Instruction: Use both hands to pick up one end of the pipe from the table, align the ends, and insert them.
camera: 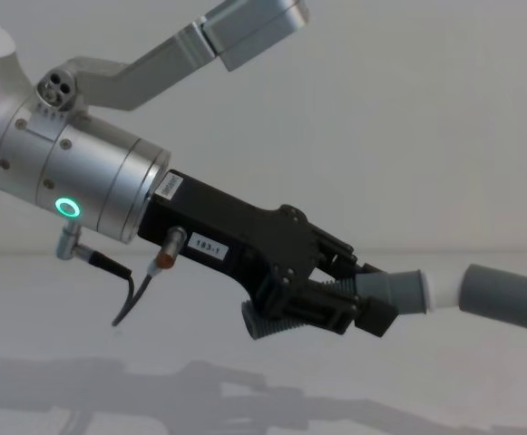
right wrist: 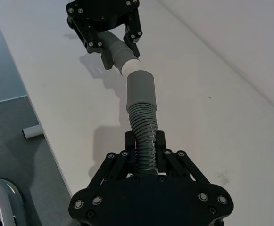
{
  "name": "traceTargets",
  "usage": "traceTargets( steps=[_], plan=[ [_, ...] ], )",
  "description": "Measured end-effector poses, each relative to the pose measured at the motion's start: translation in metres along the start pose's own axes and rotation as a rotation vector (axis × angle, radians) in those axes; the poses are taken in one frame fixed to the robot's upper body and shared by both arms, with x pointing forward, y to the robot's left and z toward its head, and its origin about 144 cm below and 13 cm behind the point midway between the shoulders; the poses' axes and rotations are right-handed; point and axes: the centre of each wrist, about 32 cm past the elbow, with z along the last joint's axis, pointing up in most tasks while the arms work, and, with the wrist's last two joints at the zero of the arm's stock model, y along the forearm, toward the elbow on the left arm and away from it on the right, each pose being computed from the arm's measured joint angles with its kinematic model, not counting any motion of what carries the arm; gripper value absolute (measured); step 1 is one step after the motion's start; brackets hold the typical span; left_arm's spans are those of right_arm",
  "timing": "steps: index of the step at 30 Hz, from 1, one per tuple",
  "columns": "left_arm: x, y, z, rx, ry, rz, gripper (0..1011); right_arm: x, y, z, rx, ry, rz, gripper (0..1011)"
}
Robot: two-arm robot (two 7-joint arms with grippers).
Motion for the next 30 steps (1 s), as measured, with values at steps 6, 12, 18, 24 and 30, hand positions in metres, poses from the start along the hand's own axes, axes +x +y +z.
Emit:
traceTargets(
  steps=[6, 12, 18, 24, 30],
  plan=[
    [0.0001, -0.0001, 0.0, -0.001, 0.001, -0.002, 353, 0.0008, -0.0007, 0.0001, -0.003, -0.007, 0.01, 206],
    [0.0003, 0.0001, 0.0, -0.001, 0.002, -0.004, 353, 0.0012, -0.0011, 0.0002, -0.004, -0.011, 0.015, 205],
    [0.0003, 0.0001, 0.0, -0.001, 0.002, -0.004, 353, 0.0015, -0.0014, 0.0003, -0.005, -0.015, 0.021, 205],
    [0.0004, 0.0001, 0.0001, -0.002, 0.003, -0.005, 353, 0.0017, -0.0016, 0.0005, -0.005, -0.016, 0.023, 206],
    [0.0004, 0.0001, 0.0002, -0.002, 0.003, -0.005, 353, 0.0019, -0.0016, 0.0005, -0.006, -0.017, 0.024, 206]
  ],
)
